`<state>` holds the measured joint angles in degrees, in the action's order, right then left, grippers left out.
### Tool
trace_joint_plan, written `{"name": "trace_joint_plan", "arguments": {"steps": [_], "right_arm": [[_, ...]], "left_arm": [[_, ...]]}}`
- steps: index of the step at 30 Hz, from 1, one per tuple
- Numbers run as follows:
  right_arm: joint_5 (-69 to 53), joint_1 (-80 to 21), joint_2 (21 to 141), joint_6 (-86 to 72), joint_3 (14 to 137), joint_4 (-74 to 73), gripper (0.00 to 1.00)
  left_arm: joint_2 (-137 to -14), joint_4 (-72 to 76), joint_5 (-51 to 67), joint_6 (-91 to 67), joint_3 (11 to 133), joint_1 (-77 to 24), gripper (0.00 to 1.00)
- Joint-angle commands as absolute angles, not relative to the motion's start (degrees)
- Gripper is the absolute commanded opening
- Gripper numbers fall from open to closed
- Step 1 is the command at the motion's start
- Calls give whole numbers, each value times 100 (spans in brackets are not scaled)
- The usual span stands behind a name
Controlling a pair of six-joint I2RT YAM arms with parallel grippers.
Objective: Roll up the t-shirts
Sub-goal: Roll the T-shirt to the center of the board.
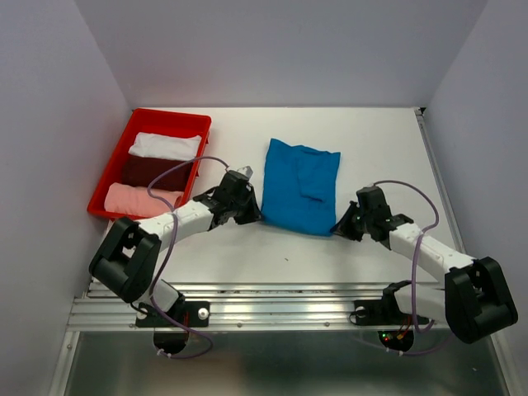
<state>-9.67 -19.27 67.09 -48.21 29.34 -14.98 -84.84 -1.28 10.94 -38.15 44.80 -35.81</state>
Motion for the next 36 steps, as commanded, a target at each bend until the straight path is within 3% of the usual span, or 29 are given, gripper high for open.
{"name": "trace_joint_plan", "arguments": {"steps": [1,36], "right_arm": [[-730,-1978,6557,-4711,3357,-1678,2],[-70,-1793,8156,-4140,5405,-2145,6]], "left_arm": [[-8253,-299,1186,-3674,4886,-3489,0],[-10107,-1318,2197,-2927,7277,-2690,0]]}}
